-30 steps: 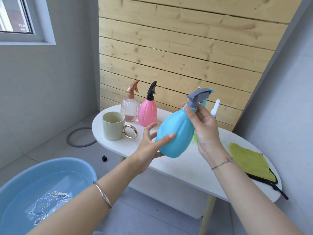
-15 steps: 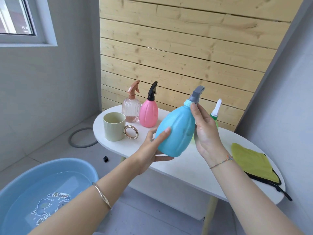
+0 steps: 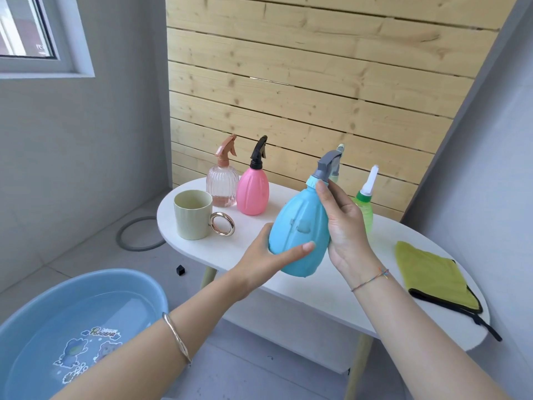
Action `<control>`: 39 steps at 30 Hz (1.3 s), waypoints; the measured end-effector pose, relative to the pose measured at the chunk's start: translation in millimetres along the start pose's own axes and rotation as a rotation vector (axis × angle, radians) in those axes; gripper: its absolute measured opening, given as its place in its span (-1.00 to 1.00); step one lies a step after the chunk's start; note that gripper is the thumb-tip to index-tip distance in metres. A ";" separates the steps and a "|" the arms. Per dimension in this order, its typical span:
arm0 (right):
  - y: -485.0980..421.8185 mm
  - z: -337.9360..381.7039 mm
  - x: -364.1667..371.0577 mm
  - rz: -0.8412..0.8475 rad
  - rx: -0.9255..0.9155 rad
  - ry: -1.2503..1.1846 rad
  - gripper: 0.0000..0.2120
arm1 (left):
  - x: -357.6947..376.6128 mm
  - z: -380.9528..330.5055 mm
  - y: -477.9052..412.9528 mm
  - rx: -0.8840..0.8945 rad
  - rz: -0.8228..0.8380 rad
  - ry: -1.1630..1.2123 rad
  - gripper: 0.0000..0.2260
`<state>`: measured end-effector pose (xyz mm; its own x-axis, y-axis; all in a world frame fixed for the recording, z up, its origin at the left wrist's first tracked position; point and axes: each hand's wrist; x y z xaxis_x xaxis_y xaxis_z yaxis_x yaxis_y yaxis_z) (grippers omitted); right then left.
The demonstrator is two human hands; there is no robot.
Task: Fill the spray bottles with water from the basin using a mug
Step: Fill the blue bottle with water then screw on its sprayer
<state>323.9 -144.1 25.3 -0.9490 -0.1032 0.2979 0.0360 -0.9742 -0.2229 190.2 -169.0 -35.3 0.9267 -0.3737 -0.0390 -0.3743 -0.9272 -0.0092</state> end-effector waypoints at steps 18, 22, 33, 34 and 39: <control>-65.3 90.3 -21.4 -0.047 -0.314 0.220 -0.93 | -32.2 26.0 5.7 -0.163 0.073 -0.079 -0.18; -56.4 45.8 -24.3 0.126 -0.165 0.616 -0.94 | -43.0 28.8 4.0 -0.145 0.011 -0.047 -0.17; -27.6 -97.2 -67.0 0.202 0.325 0.662 -0.82 | -55.6 39.0 11.8 -0.066 -0.044 0.001 -0.32; -28.4 -100.8 -68.7 0.194 0.333 0.672 -0.81 | -55.9 39.5 11.8 -0.063 -0.055 0.003 -0.35; -33.6 -108.8 -70.7 0.219 0.322 0.734 -0.83 | -58.6 41.5 9.9 -0.031 -0.129 0.006 -0.29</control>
<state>355.7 -82.2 -89.2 -0.8692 -0.2484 -0.4275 0.2254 -0.9686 0.1046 130.9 -155.3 -74.6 0.9673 -0.2515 -0.0331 -0.2511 -0.9678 0.0172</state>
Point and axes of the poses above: each hand's wrist, its own y-axis away from the middle knuckle, its own x-axis out of the palm, z = x × y, and after that the axes turned 9 degrees about z, right-handed
